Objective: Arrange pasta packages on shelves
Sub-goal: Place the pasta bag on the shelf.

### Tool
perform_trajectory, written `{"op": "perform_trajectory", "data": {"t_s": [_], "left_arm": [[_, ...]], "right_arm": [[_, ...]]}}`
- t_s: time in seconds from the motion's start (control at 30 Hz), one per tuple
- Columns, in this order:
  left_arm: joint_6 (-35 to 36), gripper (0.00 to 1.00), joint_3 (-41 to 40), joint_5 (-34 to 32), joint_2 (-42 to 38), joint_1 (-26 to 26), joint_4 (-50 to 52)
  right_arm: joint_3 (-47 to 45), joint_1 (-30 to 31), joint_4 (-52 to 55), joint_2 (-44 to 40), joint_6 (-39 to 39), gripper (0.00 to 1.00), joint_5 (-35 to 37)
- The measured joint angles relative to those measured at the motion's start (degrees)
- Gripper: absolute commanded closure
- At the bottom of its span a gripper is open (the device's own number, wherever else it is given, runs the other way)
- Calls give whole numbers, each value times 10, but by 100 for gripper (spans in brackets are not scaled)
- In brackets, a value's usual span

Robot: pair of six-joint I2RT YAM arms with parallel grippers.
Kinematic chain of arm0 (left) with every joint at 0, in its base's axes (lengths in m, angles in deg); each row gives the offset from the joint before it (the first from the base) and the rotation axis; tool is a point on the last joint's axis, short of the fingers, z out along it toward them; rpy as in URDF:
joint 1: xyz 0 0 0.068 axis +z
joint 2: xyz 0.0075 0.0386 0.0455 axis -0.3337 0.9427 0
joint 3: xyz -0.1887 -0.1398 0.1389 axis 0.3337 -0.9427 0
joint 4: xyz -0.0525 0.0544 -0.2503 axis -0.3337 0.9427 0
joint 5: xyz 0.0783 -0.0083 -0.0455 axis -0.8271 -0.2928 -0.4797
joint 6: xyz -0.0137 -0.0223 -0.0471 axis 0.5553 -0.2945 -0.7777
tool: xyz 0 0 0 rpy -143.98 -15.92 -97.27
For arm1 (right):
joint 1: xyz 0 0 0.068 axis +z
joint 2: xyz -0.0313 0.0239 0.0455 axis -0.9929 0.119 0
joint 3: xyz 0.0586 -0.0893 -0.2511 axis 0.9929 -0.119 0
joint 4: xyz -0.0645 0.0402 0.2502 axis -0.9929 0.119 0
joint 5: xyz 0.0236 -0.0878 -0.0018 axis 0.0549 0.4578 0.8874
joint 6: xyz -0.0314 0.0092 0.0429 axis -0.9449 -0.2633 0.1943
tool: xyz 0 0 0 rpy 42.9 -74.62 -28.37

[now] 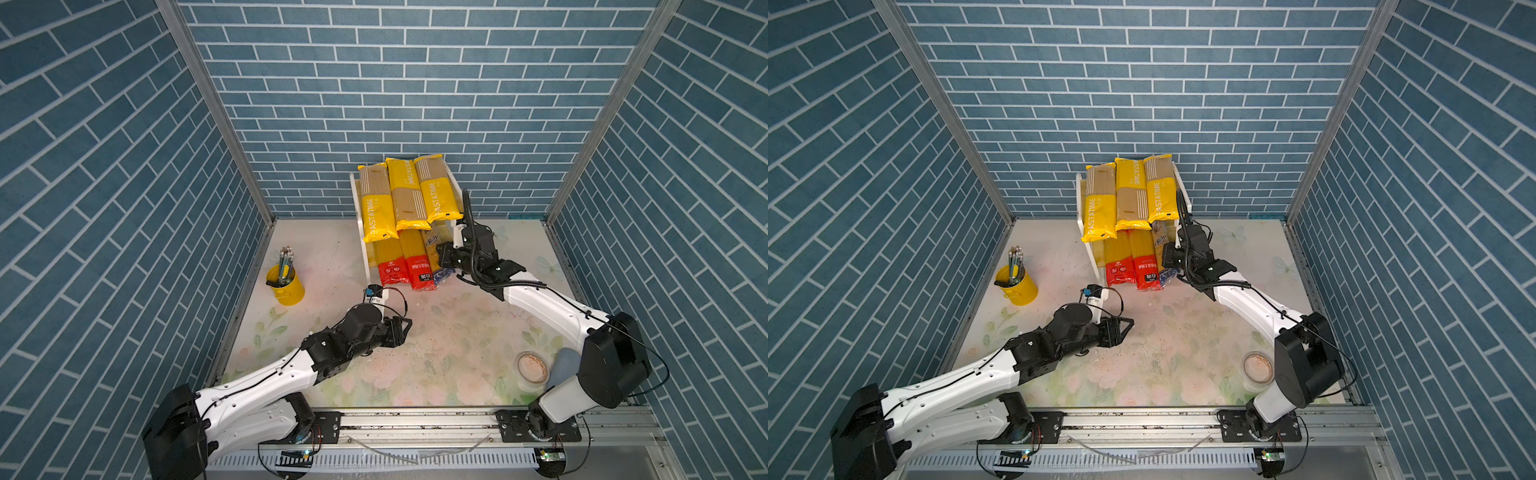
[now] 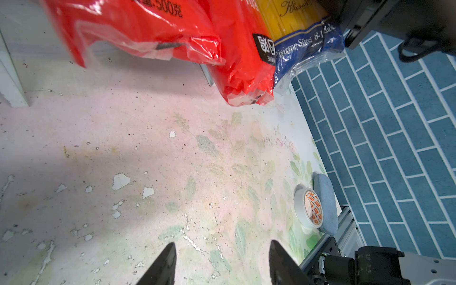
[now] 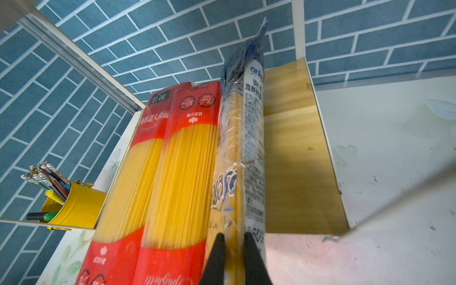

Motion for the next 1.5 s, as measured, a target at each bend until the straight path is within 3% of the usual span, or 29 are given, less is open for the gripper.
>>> {"op": "perform_trajectory", "data": {"t_s": [0.4, 0.63, 0.83, 1.2, 1.5], "left_arm": [[-3, 39, -1, 3, 14, 0, -1], [-4, 39, -1, 4, 16, 0, -4], [-4, 39, -2, 5, 16, 0, -4], [-4, 39, -2, 5, 16, 0, -4], [-4, 39, -2, 9, 16, 0, -4]], "right_arm": [[-9, 8, -30, 7, -25, 100, 29], [-12, 12, -62, 20, -38, 81, 43], [-13, 12, -63, 20, -43, 72, 46], [-13, 12, -49, 9, -49, 66, 45], [-40, 12, -47, -80, -62, 65, 44]]}}
